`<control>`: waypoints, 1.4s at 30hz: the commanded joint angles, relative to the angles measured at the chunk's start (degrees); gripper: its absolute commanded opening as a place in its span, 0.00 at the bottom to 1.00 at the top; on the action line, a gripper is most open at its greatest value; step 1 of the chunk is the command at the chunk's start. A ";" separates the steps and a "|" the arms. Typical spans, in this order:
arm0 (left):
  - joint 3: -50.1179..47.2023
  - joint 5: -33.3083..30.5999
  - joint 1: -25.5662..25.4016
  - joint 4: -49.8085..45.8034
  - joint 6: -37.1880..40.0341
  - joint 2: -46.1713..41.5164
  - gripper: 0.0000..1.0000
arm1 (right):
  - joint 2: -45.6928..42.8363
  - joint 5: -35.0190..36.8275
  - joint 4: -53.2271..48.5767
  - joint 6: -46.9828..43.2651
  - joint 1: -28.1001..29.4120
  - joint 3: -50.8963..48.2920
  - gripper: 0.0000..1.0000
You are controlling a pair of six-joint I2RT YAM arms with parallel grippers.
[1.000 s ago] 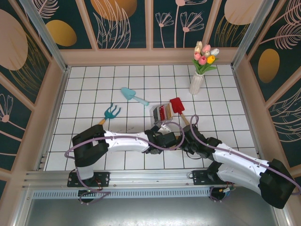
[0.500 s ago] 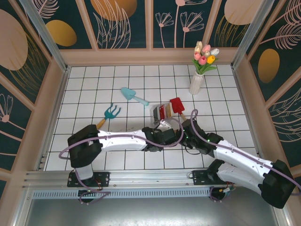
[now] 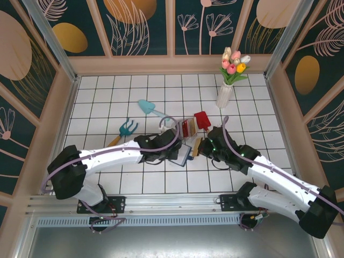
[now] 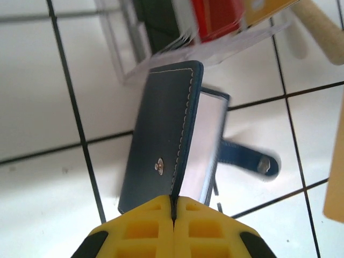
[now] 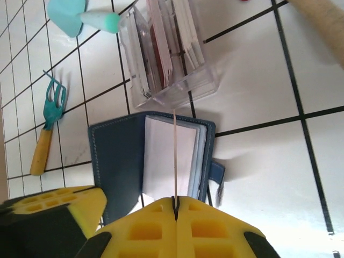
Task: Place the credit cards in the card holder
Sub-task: Open the card holder at the bottom-center of the table.
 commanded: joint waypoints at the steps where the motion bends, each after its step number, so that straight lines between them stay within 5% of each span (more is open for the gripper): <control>1: -6.98 6.83 0.70 9.57 -11.02 -4.59 0.00 | 2.07 -3.89 2.73 -1.85 0.48 1.28 0.00; 14: -22.22 6.72 1.24 23.30 -24.30 -14.33 0.00 | 16.87 -6.46 8.52 -2.99 5.87 5.14 0.00; 27: -30.28 7.88 4.68 26.26 -26.39 -21.80 0.00 | 27.62 -9.25 15.75 -4.67 8.47 5.73 0.00; 33: -32.71 7.51 6.84 22.35 -24.61 -24.78 0.00 | 32.70 -4.47 9.42 -5.92 9.80 8.69 0.00; 39: -32.76 5.68 7.13 20.22 -19.86 -23.99 0.27 | 33.08 -6.28 10.77 -7.32 10.29 9.73 0.00; 42: -30.92 5.84 7.16 19.44 -17.53 -21.01 0.28 | 33.42 -6.37 10.53 -7.79 10.37 10.40 0.00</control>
